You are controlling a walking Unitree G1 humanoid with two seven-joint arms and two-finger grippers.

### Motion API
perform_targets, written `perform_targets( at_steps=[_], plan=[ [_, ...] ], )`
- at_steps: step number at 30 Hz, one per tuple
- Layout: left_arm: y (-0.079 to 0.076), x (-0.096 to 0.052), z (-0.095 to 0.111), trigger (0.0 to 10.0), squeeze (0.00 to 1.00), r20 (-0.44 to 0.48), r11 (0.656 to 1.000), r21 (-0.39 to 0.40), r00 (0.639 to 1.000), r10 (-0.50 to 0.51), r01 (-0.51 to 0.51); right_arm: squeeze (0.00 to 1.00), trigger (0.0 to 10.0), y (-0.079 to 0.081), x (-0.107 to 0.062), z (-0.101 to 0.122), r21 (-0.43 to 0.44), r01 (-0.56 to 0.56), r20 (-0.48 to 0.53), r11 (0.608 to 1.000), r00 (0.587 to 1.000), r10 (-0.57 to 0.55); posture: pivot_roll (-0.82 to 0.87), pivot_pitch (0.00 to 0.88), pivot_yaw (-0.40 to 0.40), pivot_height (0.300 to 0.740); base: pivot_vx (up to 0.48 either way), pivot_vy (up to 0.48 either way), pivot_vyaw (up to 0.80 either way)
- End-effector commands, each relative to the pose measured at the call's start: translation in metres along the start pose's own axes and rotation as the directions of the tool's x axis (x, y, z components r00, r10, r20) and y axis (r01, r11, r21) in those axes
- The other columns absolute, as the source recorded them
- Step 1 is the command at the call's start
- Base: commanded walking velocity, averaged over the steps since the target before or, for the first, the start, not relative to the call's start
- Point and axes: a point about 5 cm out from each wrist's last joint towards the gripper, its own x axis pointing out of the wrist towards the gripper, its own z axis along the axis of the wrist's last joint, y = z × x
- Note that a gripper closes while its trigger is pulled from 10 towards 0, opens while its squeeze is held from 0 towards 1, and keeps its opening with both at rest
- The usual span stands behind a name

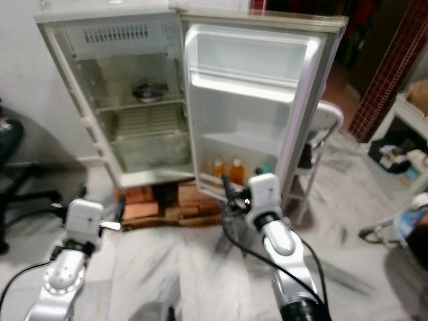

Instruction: Restocking fridge

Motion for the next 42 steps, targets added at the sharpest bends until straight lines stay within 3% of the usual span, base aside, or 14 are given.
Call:
perform_targets(
  at_steps=[1, 7, 22, 33, 42],
  plan=[
    [0.0051, 0.0046, 0.0037, 10.0, 0.0, 0.007, 1.0, 0.019, 1.0, 0.011, -0.012, 0.0, 10.0, 0.0074, 0.0043, 0.0061, -0.011, -0.034, 0.032, 0.999, 0.999, 0.035, 0.02, 0.0, 0.02, 0.74, 0.36, -0.274, 0.62],
    [0.0055, 0.0045, 0.0036, 10.0, 0.0, 0.009, 1.0, 0.019, 1.0, 0.004, -0.005, 0.0, 10.0, 0.0056, 0.0065, 0.0068, 0.003, -0.013, 0.043, 1.0, 0.999, 0.013, 0.02, 0.0, 0.023, 0.74, 0.378, -0.291, 0.6],
    [0.0037, 0.0019, 0.0014, 10.0, 0.0, -0.003, 1.0, 0.021, 1.0, -0.003, 0.004, 0.0, 10.0, 0.0027, 0.0103, 0.0101, 0.013, -0.003, 0.067, 1.0, 0.998, 0.002, 0.02, 0.0, 0.019, 0.74, 0.391, -0.273, 0.0],
    [0.001, -0.0014, -0.0006, 10.0, 0.0, -0.016, 0.999, 0.032, 1.0, -0.013, 0.014, 0.0, 10.0, 0.0063, 0.0072, 0.0057, 0.012, -0.042, 0.062, 0.999, 0.997, 0.041, 0.03, 0.0, 0.016, 0.74, 0.0, 0.0, 0.0],
    [0.0032, -0.0014, -0.0029, 10.0, 0.0, -0.029, 0.999, 0.033, 0.999, -0.018, 0.019, 0.0, 10.0, 0.0052, 0.0099, 0.0088, 0.01, -0.045, 0.077, 0.999, 0.996, 0.044, 0.03, 0.0, 0.017, 0.74, 0.368, -0.297, 0.0]
  ],
)
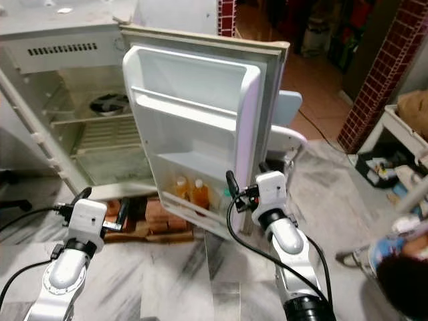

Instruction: Restocking fridge

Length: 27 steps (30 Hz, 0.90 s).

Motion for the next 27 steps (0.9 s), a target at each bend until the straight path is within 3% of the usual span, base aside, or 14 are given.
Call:
perform_targets(
  at_steps=[1, 12, 23, 25, 27],
  plan=[
    [0.0, 0.003, 0.003, 10.0, 0.0, 0.009, 1.0, -0.003, 1.0, -0.004, 0.004, 0.0, 10.0, -0.003, 0.002, 0.004, -0.012, 0.002, 0.013, 1.0, 1.0, -0.002, 0.03, 0.0, 0.017, 0.74, 0.386, -0.281, 0.0],
    [0.004, 0.004, 0.0, 10.0, 0.0, -0.013, 1.0, 0.008, 1.0, 0.017, -0.017, 0.0, 10.0, -0.002, 0.006, 0.009, -0.037, -0.011, 0.039, 0.999, 0.999, 0.012, 0.03, 0.0, 0.011, 0.74, 0.427, -0.073, 0.12],
    [-0.006, -0.002, -0.005, 10.0, 0.0, -0.038, 1.0, -0.007, 0.999, -0.016, 0.016, 0.0, 10.0, -0.009, 0.013, 0.009, -0.031, 0.009, 0.038, 0.999, 0.999, -0.007, 0.04, 0.0, 0.009, 0.74, 0.0, 0.0, 0.0],
    [-0.008, -0.004, -0.008, 10.0, 0.0, -0.053, 1.0, -0.011, 0.998, -0.03, 0.029, 0.0, 10.0, -0.008, 0.011, 0.005, -0.033, -0.008, 0.026, 0.999, 1.0, 0.009, 0.04, 0.0, 0.01, 0.74, 0.0, 0.0, 0.0],
    [-0.012, -0.006, -0.01, 10.0, 0.0, -0.065, 0.998, -0.021, 0.996, -0.065, 0.063, 0.0, 10.0, -0.001, 0.009, -0.001, 0.023, -0.104, -0.016, 0.994, 0.994, 0.104, 0.05, 0.0, 0.012, 0.74, 0.0, 0.0, 0.0]
  ],
)
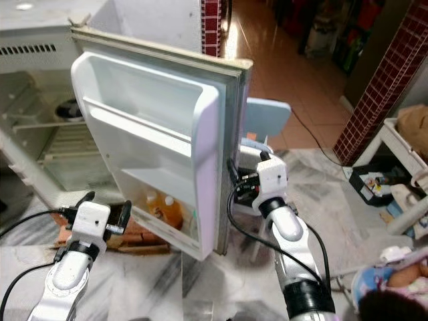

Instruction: Restocking fridge

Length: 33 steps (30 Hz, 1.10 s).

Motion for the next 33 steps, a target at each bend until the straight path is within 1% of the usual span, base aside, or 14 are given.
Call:
perform_targets(
  at_steps=[1, 3, 4, 5, 7, 11, 13, 17, 19, 21, 22, 24, 27, 33],
  plan=[
    [-0.003, -0.003, -0.005, 10.0, 0.0, -0.028, 0.999, -0.003, 0.999, -0.041, 0.041, 0.0, 10.0, 0.017, -0.001, -0.01, 0.092, -0.17, -0.058, 0.981, 0.983, 0.176, 0.05, 0.0, 0.013, 0.74, 0.0, 0.0, 0.0],
    [-0.006, -0.004, -0.006, 10.0, 0.0, -0.037, 0.998, 0.005, 0.997, -0.066, 0.066, 0.0, 10.0, 0.024, -0.004, -0.014, 0.103, -0.268, -0.085, 0.958, 0.957, 0.277, 0.05, 0.0, 0.018, 0.74, 0.0, 0.0, 0.0],
    [-0.009, -0.005, -0.01, 10.0, 0.0, -0.062, 0.995, 0.03, 0.994, -0.091, 0.093, 0.0, 10.0, 0.027, -0.006, -0.016, 0.063, -0.329, -0.107, 0.942, 0.937, 0.334, 0.05, 0.0, 0.022, 0.74, 0.0, 0.0, 0.0],
    [-0.01, -0.006, -0.011, 10.0, 0.0, -0.068, 0.995, 0.036, 0.993, -0.096, 0.098, 0.0, 10.0, 0.027, -0.006, -0.017, 0.053, -0.338, -0.111, 0.94, 0.933, 0.342, 0.05, 0.0, 0.022, 0.74, 0.0, 0.0, 0.0],
    [-0.01, -0.016, -0.02, 10.0, 0.0, -0.103, 0.993, 0.042, 0.989, -0.108, 0.113, 0.0, 10.0, 0.021, -0.005, -0.021, 0.022, -0.312, -0.144, 0.95, 0.939, 0.312, 0.07, 0.006, 0.023, 0.74, 0.0, 0.0, 0.0],
    [-0.007, -0.032, -0.033, 10.0, 0.0, -0.148, 0.995, 0.034, 0.985, -0.083, 0.089, 0.0, 10.0, 0.017, -0.006, -0.031, 0.022, -0.298, -0.218, 0.954, 0.93, 0.295, 0.08, 0.015, 0.019, 0.74, 0.0, 0.0, 0.0],
    [-0.006, -0.044, -0.037, 10.0, 0.0, -0.157, 0.997, 0.03, 0.986, -0.062, 0.067, 0.0, 10.0, 0.012, -0.01, -0.045, -0.039, -0.303, -0.334, 0.952, 0.902, 0.273, 0.09, 0.027, 0.009, 0.74, 0.0, 0.0, 0.0],
    [-0.006, -0.044, -0.037, 10.0, 0.0, -0.157, 0.998, 0.032, 0.987, -0.047, 0.052, 0.0, 10.0, 0.002, -0.011, -0.052, -0.084, -0.252, -0.4, 0.964, 0.895, 0.199, 0.1, 0.034, 0.002, 0.74, 0.0, 0.0, 0.0],
    [-0.008, -0.042, -0.035, 10.0, 0.0, -0.151, 0.998, 0.037, 0.988, -0.037, 0.043, 0.0, 10.0, -0.014, -0.008, -0.057, -0.108, -0.118, -0.453, 0.987, 0.89, 0.056, 0.1, 0.034, -0.004, 0.74, 0.0, 0.0, 0.0],
    [-0.009, -0.04, -0.034, 10.0, 0.0, -0.147, 0.998, 0.041, 0.988, -0.034, 0.041, 0.0, 10.0, -0.025, -0.004, -0.056, -0.118, -0.013, -0.466, 0.993, 0.884, -0.043, 0.1, 0.03, -0.006, 0.74, 0.0, 0.0, 0.0],
    [-0.009, -0.04, -0.034, 10.0, 0.0, -0.147, 0.998, 0.041, 0.988, -0.034, 0.041, 0.0, 10.0, -0.025, -0.004, -0.056, -0.118, -0.013, -0.466, 0.993, 0.884, -0.043, 0.1, 0.03, -0.006, 0.74, 0.0, 0.0, 0.0],
    [-0.012, -0.037, -0.032, 10.0, 0.0, -0.134, 0.998, 0.038, 0.99, -0.045, 0.05, 0.0, 10.0, -0.035, 0.005, -0.047, -0.124, 0.069, -0.437, 0.99, 0.892, -0.117, 0.09, 0.021, -0.006, 0.74, 0.0, 0.0, 0.0],
    [-0.014, -0.034, -0.031, 10.0, 0.0, -0.129, 0.997, 0.042, 0.99, -0.061, 0.067, 0.0, 10.0, -0.038, 0.016, -0.036, -0.126, 0.096, -0.39, 0.987, 0.911, -0.138, 0.09, 0.014, -0.005, 0.74, 0.0, -0.341, 0.0],
    [-0.011, -0.029, -0.031, 10.0, 0.0, -0.125, 0.997, 0.049, 0.991, -0.054, 0.061, 0.0, 10.0, -0.034, 0.022, -0.032, -0.118, 0.094, -0.364, 0.989, 0.922, -0.131, 0.09, 0.001, -0.003, 0.74, 0.0, -0.419, 0.0]
  ],
)
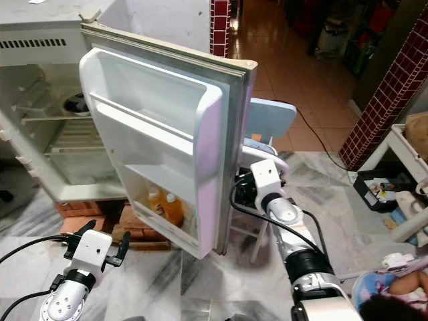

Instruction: Restocking fridge

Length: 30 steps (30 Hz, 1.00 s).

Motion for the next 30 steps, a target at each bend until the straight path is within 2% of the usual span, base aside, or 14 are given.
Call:
perform_targets(
  at_steps=[1, 9, 13, 15, 18, 20, 21, 22, 24, 26, 27, 28, 30],
  plan=[
    [0.0, 0.003, 0.001, 10.0, 0.0, 0.003, 1.0, 0.005, 1.0, 0.001, -0.001, 0.0, 10.0, -0.004, 0.0, -0.001, 0.001, 0.016, -0.003, 1.0, 1.0, -0.016, 0.09, 0.001, -0.004, 0.74, 0.0, -0.24, 0.0],
    [-0.001, 0.004, 0.004, 10.0, 0.0, 0.022, 1.0, -0.013, 1.0, 0.005, -0.004, 0.0, 10.0, 0.002, 0.0, -0.008, -0.005, -0.014, -0.021, 1.0, 1.0, 0.014, 0.09, 0.005, 0.001, 0.74, 0.0, 0.0, 0.0],
    [0.0, 0.005, 0.005, 10.0, 0.0, 0.023, 1.0, -0.007, 0.999, 0.026, -0.026, 0.0, 10.0, 0.006, 0.001, -0.005, 0.014, -0.051, 0.01, 0.999, 0.999, 0.051, 0.09, 0.001, 0.002, 0.74, 0.0, 0.0, 0.0],
    [0.005, 0.004, -0.001, 10.0, 0.0, -0.021, 0.996, -0.005, 0.996, 0.087, -0.087, 0.0, 10.0, 0.011, 0.003, 0.009, 0.051, -0.098, 0.1, 0.994, 0.991, 0.092, 0.09, 0.0, 0.004, 0.74, 0.0, 0.0, 0.0],
    [0.007, -0.001, -0.012, 10.0, 0.0, -0.096, 0.987, -0.067, 0.985, 0.141, -0.148, 0.0, 10.0, 0.012, 0.009, 0.039, 0.096, -0.115, 0.236, 0.989, 0.968, 0.089, 0.09, 0.0, 0.007, 0.74, 0.0, 0.0, 0.0],
    [0.007, -0.003, -0.015, 10.0, 0.0, -0.109, 0.986, -0.079, 0.984, 0.141, -0.15, 0.0, 10.0, 0.012, 0.011, 0.046, 0.107, -0.115, 0.263, 0.988, 0.961, 0.083, 0.09, 0.0, 0.007, 0.74, 0.0, 0.0, 0.0],
    [0.005, -0.005, -0.018, 10.0, 0.0, -0.124, 0.986, -0.088, 0.983, 0.132, -0.144, 0.0, 10.0, 0.015, 0.014, 0.057, 0.125, -0.128, 0.294, 0.984, 0.952, 0.086, 0.09, 0.0, 0.007, 0.74, 0.0, 0.0, 0.0],
    [0.005, -0.005, -0.018, 10.0, 0.0, -0.124, 0.986, -0.088, 0.983, 0.132, -0.144, 0.0, 10.0, 0.015, 0.014, 0.057, 0.125, -0.128, 0.294, 0.984, 0.952, 0.086, 0.09, 0.0, 0.007, 0.74, 0.0, 0.0, 0.0],
    [0.002, -0.006, -0.02, 10.0, 0.0, -0.13, 0.988, -0.08, 0.984, 0.121, -0.132, 0.0, 10.0, 0.024, 0.018, 0.074, 0.142, -0.188, 0.353, 0.972, 0.927, 0.128, 0.1, 0.0, 0.005, 0.74, 0.0, 0.0, 0.0],
    [0.002, -0.006, -0.02, 10.0, 0.0, -0.13, 0.988, -0.079, 0.984, 0.12, -0.131, 0.0, 10.0, 0.026, 0.018, 0.077, 0.149, -0.209, 0.366, 0.966, 0.919, 0.142, 0.1, 0.0, 0.005, 0.74, 0.0, 0.0, 0.0],
    [0.002, -0.006, -0.02, 10.0, 0.0, -0.132, 0.988, -0.08, 0.984, 0.121, -0.132, 0.0, 10.0, 0.03, 0.017, 0.08, 0.157, -0.248, 0.388, 0.956, 0.906, 0.171, 0.1, 0.0, 0.003, 0.74, 0.0, 0.0, 0.0],
    [0.001, -0.006, -0.02, 10.0, 0.0, -0.134, 0.988, -0.081, 0.984, 0.12, -0.132, 0.0, 10.0, 0.038, 0.014, 0.087, 0.169, -0.345, 0.44, 0.923, 0.865, 0.243, 0.1, 0.0, 0.002, 0.74, 0.0, 0.0, 0.0],
    [0.001, -0.007, -0.02, 10.0, 0.0, -0.137, 0.987, -0.087, 0.983, 0.123, -0.136, 0.0, 10.0, 0.053, 0.003, 0.099, 0.191, -0.55, 0.539, 0.813, 0.751, 0.382, 0.1, 0.0, 0.002, 0.74, 0.0, 0.0, 0.0]
  ],
)
